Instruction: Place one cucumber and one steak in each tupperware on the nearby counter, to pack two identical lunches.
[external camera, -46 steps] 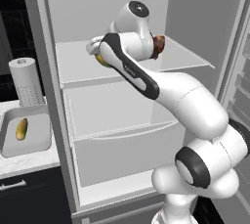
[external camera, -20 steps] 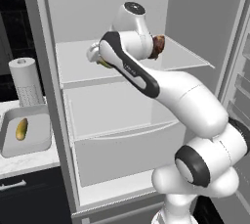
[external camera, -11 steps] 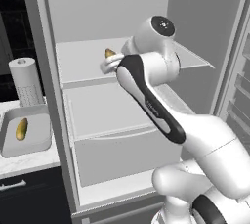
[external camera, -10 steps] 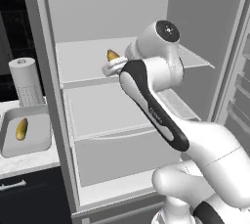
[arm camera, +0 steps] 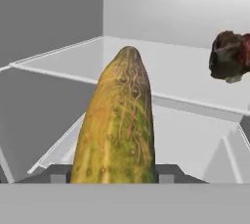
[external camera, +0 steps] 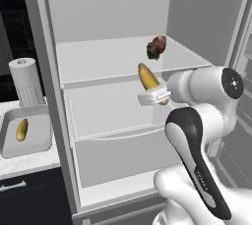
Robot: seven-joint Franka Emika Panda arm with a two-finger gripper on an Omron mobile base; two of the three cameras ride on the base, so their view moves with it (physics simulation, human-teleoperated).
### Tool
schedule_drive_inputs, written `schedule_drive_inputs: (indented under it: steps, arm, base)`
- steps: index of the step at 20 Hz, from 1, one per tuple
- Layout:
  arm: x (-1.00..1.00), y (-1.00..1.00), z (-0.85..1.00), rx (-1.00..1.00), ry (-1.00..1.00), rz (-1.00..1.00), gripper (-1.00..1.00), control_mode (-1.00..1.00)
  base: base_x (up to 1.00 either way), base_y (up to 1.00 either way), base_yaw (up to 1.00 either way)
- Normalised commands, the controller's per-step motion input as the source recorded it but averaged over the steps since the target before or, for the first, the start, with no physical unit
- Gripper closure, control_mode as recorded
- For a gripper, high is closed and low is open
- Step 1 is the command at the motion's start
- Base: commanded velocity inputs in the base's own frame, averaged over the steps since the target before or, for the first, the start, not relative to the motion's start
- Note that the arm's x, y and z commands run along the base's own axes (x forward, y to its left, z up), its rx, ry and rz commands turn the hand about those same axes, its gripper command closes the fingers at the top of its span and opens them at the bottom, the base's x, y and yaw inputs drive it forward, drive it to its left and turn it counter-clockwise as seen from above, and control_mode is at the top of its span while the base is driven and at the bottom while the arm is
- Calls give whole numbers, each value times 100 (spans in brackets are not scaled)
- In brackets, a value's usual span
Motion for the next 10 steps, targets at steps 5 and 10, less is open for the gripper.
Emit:
schedule_drive_inputs:
  steps: [5,10]
  arm:
    - [-100,-12,-100,-21,36,0,100,-100]
    - [0,0,0,0,0,0,100,100]
  base:
    - [0,0,0]
    - [-100,15,3]
